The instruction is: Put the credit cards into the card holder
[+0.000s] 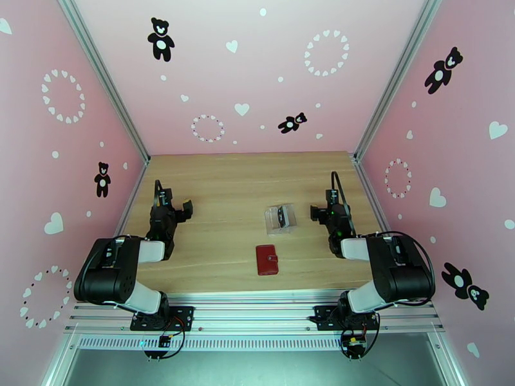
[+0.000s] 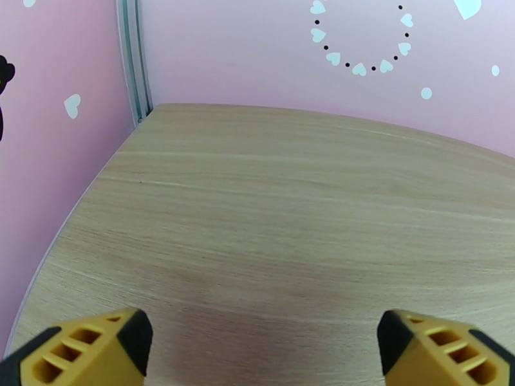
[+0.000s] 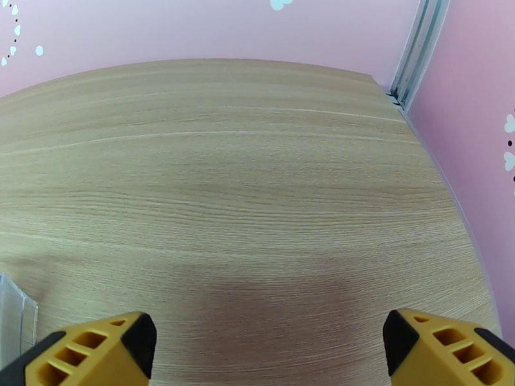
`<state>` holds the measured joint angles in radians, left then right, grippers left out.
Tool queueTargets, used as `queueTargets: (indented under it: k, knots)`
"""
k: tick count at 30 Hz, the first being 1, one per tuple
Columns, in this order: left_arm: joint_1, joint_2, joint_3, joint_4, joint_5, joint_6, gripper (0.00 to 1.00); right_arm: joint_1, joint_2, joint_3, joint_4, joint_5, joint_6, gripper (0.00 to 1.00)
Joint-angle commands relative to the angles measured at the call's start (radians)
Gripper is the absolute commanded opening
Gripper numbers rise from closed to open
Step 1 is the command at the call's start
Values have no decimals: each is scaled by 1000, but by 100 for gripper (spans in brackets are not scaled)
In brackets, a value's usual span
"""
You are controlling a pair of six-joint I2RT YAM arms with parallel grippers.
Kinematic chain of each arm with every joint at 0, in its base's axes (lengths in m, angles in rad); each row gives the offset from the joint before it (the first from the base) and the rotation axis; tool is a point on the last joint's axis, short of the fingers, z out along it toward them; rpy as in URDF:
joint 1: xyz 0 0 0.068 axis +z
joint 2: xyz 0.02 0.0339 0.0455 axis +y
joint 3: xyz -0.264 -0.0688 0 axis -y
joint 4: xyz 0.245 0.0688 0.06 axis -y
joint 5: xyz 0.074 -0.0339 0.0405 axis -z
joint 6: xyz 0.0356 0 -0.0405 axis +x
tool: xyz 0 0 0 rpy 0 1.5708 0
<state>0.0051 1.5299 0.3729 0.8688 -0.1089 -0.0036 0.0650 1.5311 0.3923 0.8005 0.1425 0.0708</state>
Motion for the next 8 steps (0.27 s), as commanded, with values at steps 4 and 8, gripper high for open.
queueTargets:
  k: [4,8]
  knots:
    - [3,-5,8,-3,21,-10,98,-11,12,46,-43,-50,-10,99]
    - [3,-4,8,-2,21,-10,98,-11,-1,26,-18,-53,-12,99]
